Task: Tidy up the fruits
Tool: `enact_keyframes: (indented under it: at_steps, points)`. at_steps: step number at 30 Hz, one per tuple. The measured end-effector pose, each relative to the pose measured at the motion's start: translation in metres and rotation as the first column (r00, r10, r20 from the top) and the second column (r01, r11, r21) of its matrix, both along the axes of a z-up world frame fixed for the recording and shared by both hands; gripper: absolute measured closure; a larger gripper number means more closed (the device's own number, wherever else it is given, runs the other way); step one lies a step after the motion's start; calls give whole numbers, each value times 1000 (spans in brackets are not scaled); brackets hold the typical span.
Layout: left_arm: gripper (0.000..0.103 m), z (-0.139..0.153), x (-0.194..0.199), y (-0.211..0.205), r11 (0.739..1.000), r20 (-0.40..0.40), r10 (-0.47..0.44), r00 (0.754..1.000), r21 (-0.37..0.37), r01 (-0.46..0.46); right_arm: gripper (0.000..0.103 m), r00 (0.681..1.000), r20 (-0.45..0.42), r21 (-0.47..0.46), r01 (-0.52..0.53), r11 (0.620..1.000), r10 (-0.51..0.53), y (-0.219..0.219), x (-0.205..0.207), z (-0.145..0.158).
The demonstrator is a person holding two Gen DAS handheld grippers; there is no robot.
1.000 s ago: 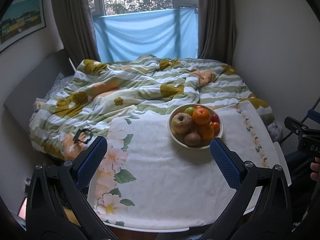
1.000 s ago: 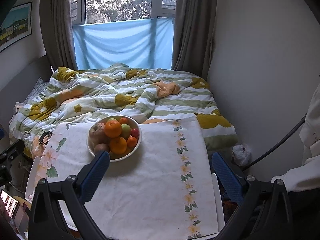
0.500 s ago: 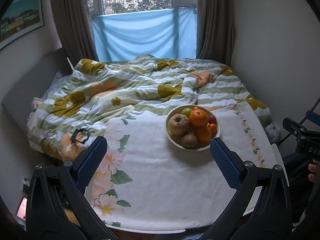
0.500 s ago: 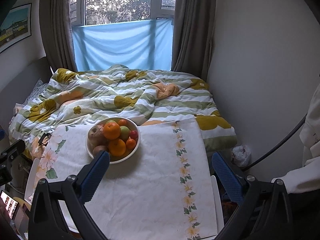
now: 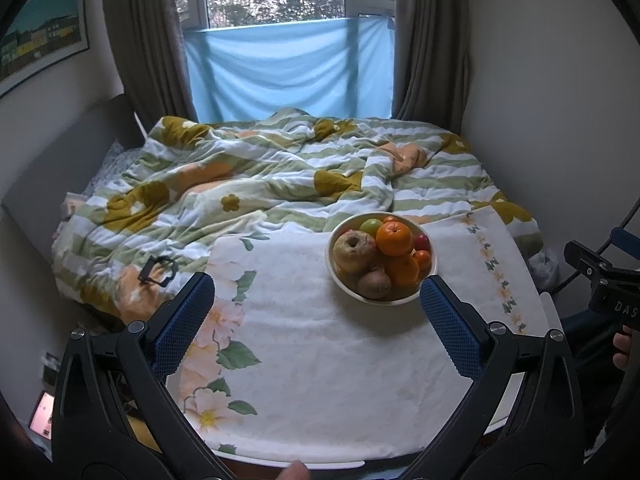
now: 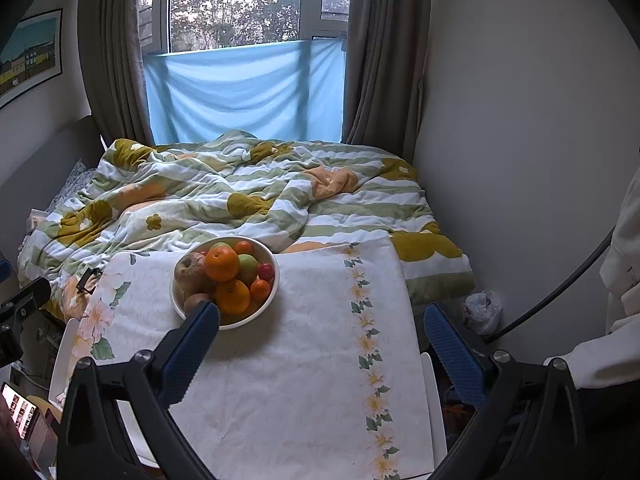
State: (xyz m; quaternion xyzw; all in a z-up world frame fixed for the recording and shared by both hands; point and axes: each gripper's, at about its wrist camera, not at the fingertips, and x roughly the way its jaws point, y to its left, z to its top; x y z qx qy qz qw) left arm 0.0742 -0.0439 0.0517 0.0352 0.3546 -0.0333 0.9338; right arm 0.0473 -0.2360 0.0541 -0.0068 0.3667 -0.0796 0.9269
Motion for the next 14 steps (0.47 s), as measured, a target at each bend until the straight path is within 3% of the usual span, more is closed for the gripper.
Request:
enact_keyframes:
  at_steps: [14]
  points:
    - [0, 0, -5, -2, 999, 27, 23, 999, 29, -24, 1, 1000, -8, 6, -2, 1000, 2, -1, 2, -1]
